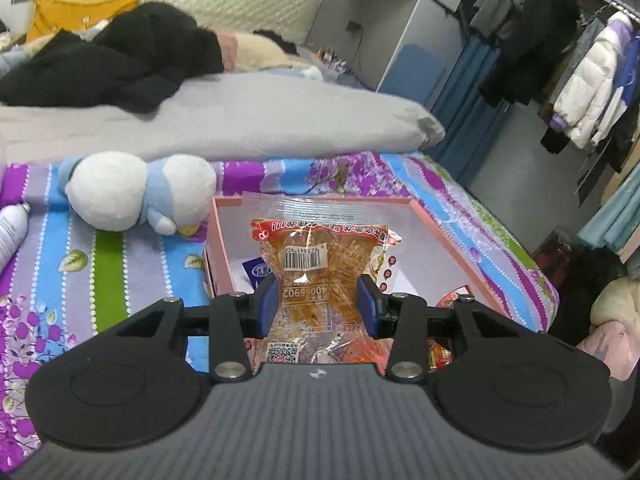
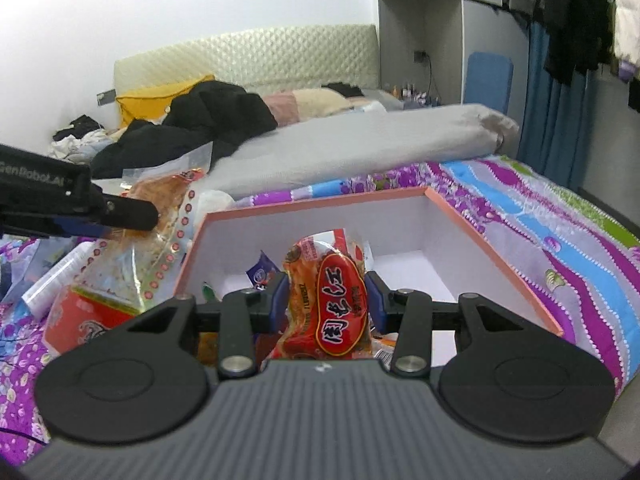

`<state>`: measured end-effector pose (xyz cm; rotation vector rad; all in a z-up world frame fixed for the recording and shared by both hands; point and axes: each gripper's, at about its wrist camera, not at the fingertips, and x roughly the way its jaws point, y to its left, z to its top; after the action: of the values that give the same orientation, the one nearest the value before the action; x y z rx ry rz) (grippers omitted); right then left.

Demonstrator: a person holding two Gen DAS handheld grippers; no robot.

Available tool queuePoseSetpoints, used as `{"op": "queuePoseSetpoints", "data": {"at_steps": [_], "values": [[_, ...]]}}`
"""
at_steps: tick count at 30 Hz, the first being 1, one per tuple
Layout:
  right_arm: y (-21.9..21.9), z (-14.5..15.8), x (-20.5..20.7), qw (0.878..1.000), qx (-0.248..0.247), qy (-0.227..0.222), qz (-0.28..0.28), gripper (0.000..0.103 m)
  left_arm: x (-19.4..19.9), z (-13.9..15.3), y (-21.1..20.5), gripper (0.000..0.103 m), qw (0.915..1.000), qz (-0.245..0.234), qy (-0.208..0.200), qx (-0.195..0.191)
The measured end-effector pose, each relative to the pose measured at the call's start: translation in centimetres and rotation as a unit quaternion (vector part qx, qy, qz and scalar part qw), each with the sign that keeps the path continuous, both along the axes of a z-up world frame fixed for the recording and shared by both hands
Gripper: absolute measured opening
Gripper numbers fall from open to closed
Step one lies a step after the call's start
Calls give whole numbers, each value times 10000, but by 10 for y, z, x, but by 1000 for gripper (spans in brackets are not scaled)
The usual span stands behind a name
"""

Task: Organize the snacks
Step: 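Carry the clear bag and red-orange packet over the pink box with both tools, then open both grippers to drop the two snacks into the pink box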

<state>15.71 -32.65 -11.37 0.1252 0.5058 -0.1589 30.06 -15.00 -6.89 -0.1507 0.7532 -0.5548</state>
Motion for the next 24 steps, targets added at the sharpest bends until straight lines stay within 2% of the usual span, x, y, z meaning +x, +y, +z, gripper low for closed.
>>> {"op": "queuePoseSetpoints", "data": {"at_steps": [10, 19, 22, 23, 24], "values": [[-10, -27, 33, 9985, 220, 461, 194, 45, 47, -41, -15, 48, 9982, 21, 511, 322], [-21, -51, 69, 9960, 445, 756, 170, 47, 76, -70, -29, 48, 9960, -45, 640, 619], [-21, -58, 78, 9951, 438, 873, 168, 49, 82, -73, -28, 50, 9963, -27, 663, 552], [-22, -59, 80, 9948, 463, 897, 156, 49, 84, -73, -29, 54, 9963, -25, 655, 554], [-24, -60, 82, 9945, 511, 907, 150, 54, 84, -72, -29, 57, 9964, -36, 648, 541]]}}
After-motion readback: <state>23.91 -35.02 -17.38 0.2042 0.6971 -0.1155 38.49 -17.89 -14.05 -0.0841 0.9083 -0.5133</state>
